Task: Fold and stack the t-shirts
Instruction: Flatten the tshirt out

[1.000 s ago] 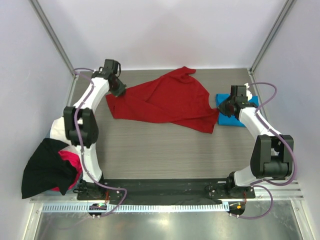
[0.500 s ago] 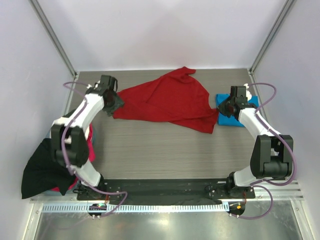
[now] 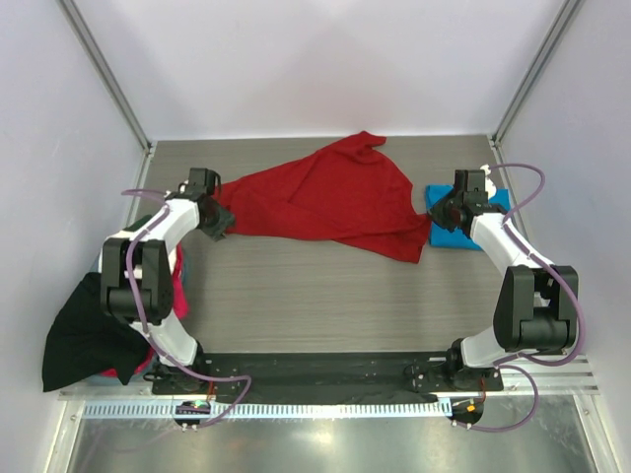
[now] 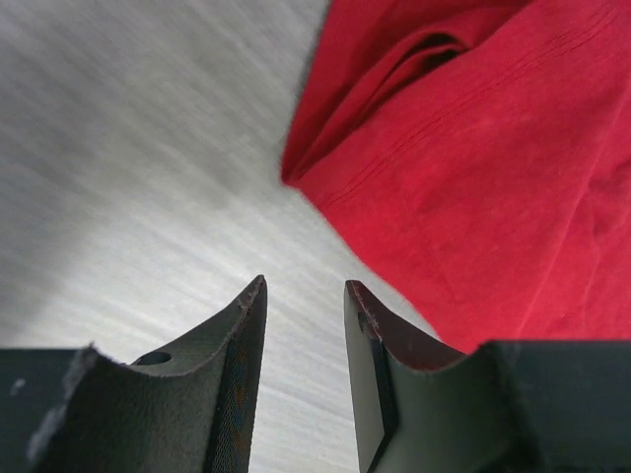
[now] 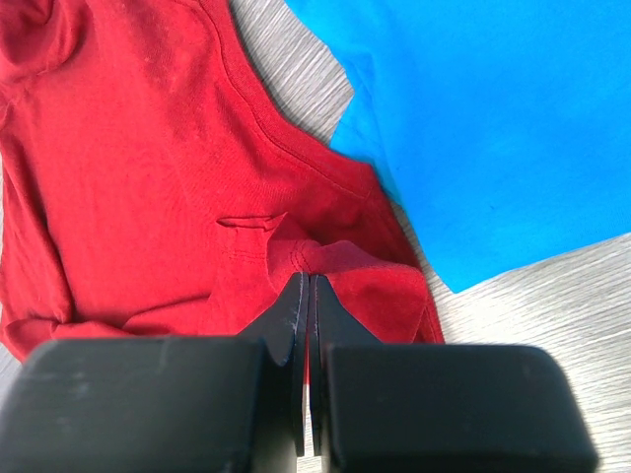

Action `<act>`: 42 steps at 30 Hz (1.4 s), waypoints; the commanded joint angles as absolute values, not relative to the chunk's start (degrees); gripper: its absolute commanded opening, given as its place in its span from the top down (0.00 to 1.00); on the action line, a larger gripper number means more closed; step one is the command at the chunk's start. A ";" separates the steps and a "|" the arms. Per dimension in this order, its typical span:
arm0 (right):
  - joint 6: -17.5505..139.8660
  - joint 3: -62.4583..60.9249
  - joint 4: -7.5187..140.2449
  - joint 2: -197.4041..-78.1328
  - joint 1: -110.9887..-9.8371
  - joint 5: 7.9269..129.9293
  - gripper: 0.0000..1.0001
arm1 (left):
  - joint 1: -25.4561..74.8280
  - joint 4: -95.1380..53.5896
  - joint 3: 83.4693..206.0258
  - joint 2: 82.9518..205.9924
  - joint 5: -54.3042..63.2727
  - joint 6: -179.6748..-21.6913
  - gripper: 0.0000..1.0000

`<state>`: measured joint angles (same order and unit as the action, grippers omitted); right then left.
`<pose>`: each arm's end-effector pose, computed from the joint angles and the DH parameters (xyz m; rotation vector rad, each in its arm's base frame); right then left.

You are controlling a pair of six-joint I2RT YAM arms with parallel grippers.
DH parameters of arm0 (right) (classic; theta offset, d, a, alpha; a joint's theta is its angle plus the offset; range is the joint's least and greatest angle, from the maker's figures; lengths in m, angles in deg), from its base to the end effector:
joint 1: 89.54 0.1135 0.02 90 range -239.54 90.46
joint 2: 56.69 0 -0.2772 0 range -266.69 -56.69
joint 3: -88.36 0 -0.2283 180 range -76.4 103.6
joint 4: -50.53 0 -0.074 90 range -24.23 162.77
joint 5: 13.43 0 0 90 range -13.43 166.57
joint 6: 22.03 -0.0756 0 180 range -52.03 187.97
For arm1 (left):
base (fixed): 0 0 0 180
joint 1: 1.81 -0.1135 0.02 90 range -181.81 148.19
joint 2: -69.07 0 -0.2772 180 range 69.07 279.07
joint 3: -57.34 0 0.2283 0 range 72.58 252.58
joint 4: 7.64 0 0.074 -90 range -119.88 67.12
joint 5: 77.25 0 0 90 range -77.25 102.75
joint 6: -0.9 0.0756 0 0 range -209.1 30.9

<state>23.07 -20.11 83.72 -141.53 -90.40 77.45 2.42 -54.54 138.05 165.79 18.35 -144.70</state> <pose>0.3202 -0.0060 0.2285 0.9439 2.2177 0.3434 0.3395 -0.0177 0.1930 -1.1885 2.3983 -0.2081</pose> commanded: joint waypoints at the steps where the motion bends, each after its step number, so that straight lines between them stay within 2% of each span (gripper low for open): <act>1: 23.85 -20.06 81.85 -140.36 -90.42 77.27 0.99 | 2.41 -50.65 142.27 167.67 17.66 -144.74 0.62; 16: 23.85 -19.98 81.76 -140.89 -90.42 74.90 0.99 | 2.41 -52.94 145.53 175.41 21.71 -144.47 0.67; 19: 23.85 -19.98 81.76 -140.89 -90.42 74.90 0.99 | 2.41 -53.11 145.97 176.20 21.89 -144.39 0.77; 20: 23.85 -19.98 81.68 -140.97 -90.42 74.81 0.99 | 2.49 -53.11 145.97 176.20 21.97 -144.39 0.87; 22: 23.85 -19.98 81.76 -140.97 -90.42 74.81 0.99 | 2.41 -53.37 146.58 176.47 22.59 -144.39 0.95; 25: 23.85 -19.98 81.76 -140.89 -90.42 74.72 0.99 | 2.41 -54.34 147.28 177.17 23.73 -144.30 0.95; 28: 23.94 -19.98 81.68 -140.89 -90.42 74.55 0.99 | 2.49 -55.40 148.16 178.05 24.52 -144.39 0.91; 31: 23.94 -19.98 81.68 -141.06 -90.42 74.29 0.99 | 2.49 -55.05 147.99 178.58 23.48 -144.30 0.83; 37: 23.94 -19.98 81.50 -141.15 -90.42 74.02 0.99 | 2.41 -53.82 148.34 179.45 22.94 -144.04 0.80; 39: 24.03 -19.98 81.59 -141.15 -90.42 74.02 0.99 | 2.41 -53.82 148.43 179.54 22.94 -144.12 0.83; 42: 23.94 -19.98 81.59 -141.24 -90.42 74.02 0.99 | 2.41 -53.90 148.52 178.76 23.55 -144.21 0.99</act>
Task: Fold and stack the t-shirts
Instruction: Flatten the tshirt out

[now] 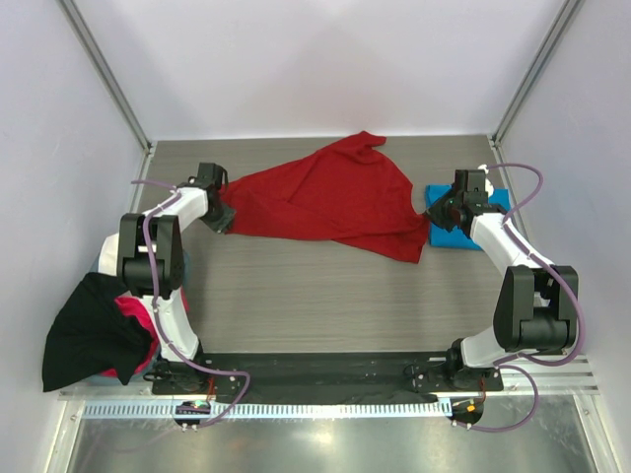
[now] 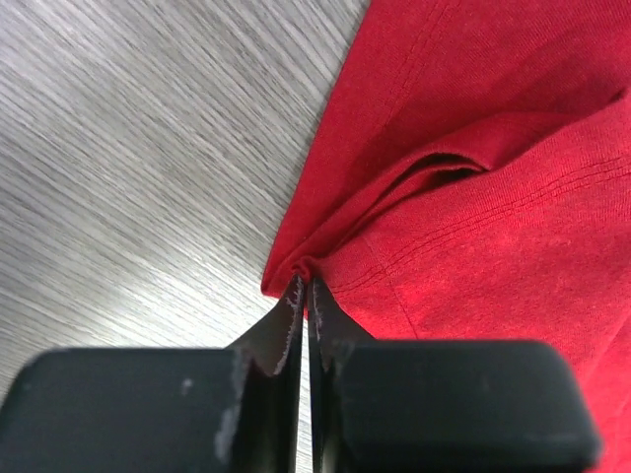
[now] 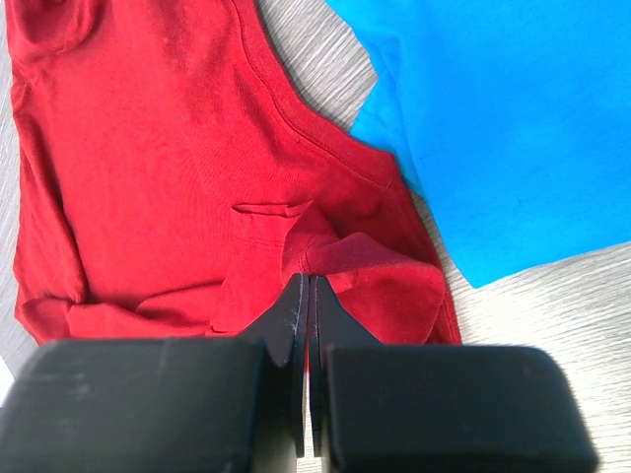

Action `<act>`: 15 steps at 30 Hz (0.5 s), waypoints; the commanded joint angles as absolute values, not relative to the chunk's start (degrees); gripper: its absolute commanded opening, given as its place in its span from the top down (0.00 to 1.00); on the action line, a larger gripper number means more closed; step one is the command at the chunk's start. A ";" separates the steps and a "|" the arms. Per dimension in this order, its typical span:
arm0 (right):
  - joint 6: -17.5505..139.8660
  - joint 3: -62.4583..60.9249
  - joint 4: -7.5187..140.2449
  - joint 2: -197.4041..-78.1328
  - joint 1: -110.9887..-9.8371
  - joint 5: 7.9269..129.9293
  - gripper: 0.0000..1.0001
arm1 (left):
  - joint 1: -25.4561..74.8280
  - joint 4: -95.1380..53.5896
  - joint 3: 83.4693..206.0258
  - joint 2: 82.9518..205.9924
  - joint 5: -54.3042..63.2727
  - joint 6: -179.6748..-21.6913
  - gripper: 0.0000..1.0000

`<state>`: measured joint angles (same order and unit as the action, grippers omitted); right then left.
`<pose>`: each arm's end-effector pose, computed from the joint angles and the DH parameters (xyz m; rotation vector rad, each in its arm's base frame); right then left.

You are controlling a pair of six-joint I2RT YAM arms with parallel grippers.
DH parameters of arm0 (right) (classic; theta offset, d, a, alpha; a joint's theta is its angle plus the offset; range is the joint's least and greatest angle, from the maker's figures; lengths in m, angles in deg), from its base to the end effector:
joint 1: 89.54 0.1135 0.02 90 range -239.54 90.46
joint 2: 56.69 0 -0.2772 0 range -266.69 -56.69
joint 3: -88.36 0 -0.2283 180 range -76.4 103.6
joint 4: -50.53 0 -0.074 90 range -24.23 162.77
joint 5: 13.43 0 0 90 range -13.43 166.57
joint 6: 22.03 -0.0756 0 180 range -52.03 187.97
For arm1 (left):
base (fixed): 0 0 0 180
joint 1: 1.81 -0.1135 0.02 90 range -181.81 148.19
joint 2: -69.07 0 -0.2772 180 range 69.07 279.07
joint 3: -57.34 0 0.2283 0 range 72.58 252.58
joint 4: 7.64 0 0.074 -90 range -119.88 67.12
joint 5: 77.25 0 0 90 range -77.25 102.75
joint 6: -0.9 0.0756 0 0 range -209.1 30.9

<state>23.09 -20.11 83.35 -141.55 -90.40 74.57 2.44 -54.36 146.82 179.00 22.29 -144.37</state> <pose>0.3209 -0.0022 0.2291 0.9226 2.2309 0.4032 0.3859 -0.0161 0.1574 -1.2099 2.4293 -0.0754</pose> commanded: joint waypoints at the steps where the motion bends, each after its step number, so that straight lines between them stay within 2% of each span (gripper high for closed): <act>1: 23.94 -20.06 81.50 -141.24 -90.42 74.02 0.99 | 2.41 -53.99 148.34 178.41 23.82 -144.30 1.00; 15: 25.43 -18.04 83.08 -136.15 -90.33 73.85 0.99 | 2.67 -55.92 142.81 164.44 21.10 -144.39 1.00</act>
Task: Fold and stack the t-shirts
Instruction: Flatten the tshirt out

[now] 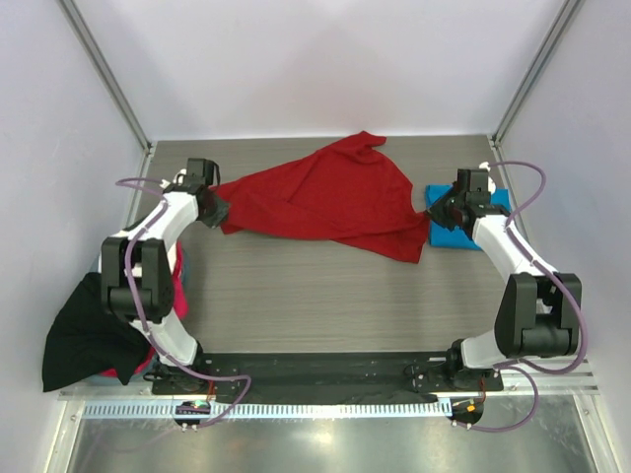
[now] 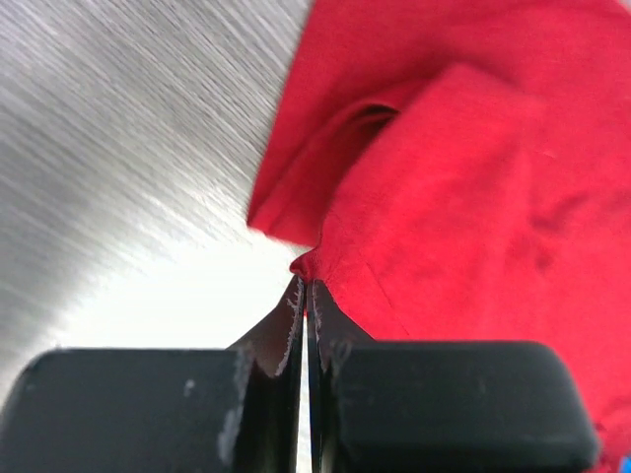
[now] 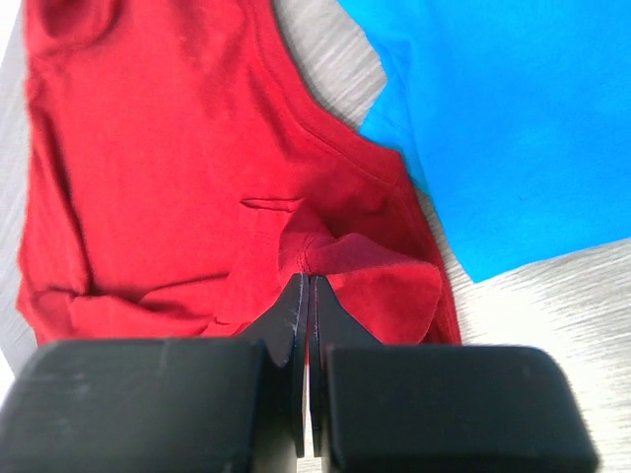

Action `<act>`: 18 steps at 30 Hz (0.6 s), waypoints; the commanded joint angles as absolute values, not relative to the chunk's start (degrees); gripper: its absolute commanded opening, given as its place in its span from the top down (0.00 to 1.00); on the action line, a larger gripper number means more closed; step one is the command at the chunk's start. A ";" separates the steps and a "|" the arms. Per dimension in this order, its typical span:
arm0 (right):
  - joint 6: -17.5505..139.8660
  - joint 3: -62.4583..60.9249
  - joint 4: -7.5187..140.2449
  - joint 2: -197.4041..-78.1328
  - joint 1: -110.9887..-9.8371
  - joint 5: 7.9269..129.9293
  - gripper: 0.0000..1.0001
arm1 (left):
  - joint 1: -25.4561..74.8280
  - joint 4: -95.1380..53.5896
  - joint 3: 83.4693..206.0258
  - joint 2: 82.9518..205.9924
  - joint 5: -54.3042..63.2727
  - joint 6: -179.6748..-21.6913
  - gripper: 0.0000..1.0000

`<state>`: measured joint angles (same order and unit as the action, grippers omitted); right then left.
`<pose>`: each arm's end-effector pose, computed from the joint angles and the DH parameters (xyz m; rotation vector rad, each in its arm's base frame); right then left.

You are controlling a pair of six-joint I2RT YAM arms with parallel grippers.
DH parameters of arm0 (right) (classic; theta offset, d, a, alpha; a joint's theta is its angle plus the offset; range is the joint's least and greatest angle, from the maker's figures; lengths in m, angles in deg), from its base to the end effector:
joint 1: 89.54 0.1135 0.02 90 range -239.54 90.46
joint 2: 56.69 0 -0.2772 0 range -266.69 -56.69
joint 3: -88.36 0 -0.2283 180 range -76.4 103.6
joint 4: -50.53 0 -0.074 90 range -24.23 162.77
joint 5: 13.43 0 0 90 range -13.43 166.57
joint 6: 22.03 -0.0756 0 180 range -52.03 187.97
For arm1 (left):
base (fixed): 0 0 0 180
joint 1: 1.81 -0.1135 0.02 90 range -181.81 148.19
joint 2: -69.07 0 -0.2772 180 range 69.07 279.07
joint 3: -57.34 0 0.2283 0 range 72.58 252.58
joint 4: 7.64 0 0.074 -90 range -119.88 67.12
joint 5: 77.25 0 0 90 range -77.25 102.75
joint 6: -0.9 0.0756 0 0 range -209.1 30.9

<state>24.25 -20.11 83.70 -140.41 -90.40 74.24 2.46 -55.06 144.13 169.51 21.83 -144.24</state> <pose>0.3179 -0.0017 0.2344 0.8916 2.2280 0.4054 0.3639 -0.0152 0.2021 -1.1748 2.3451 -0.1544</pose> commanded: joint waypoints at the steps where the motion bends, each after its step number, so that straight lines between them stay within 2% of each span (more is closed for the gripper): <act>1: 25.61 -17.69 83.69 -135.18 -90.33 73.93 0.99 | 2.67 -56.10 142.19 163.56 20.83 -144.56 1.00; 10: 27.01 -20.06 86.77 -130.35 -89.98 72.35 0.99 | 3.46 -60.23 136.48 153.81 19.34 -145.44 1.00; 18: 28.07 -24.01 92.57 -116.04 -89.98 71.30 0.99 | 5.04 -67.43 129.10 132.46 21.27 -144.47 1.00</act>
<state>26.70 -23.02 90.30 -122.62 -90.10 72.78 4.56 -63.43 130.20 140.48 19.84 -144.61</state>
